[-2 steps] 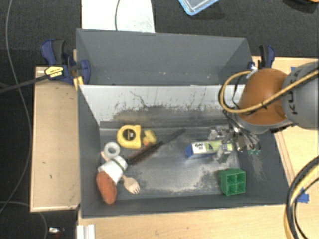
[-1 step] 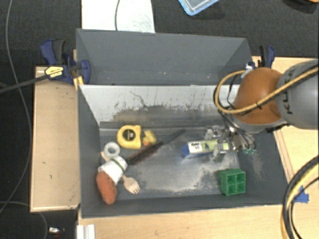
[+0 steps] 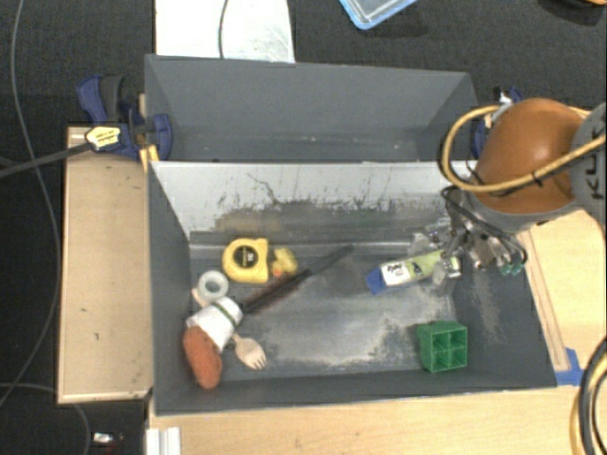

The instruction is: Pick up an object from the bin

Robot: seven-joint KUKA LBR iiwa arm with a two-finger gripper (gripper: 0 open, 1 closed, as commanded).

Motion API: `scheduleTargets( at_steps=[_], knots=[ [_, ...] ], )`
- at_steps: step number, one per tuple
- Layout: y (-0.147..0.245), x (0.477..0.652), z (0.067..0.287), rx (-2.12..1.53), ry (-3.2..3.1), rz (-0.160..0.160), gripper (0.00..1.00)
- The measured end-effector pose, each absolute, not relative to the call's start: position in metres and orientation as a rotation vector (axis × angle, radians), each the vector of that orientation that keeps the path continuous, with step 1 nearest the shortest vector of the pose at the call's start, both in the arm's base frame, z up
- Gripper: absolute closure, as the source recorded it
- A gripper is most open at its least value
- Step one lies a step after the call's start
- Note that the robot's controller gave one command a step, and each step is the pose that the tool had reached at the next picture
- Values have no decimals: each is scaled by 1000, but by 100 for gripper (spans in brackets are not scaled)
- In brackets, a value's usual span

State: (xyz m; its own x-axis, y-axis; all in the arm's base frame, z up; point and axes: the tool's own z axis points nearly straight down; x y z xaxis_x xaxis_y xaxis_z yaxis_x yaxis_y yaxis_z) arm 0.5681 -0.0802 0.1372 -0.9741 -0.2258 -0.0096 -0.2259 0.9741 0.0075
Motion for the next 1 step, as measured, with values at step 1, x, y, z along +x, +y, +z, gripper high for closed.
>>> scheduleTargets(
  at_steps=[1],
  knots=[
    [-69, 577, 228, -702, 3052, 15, 100]
  ],
)
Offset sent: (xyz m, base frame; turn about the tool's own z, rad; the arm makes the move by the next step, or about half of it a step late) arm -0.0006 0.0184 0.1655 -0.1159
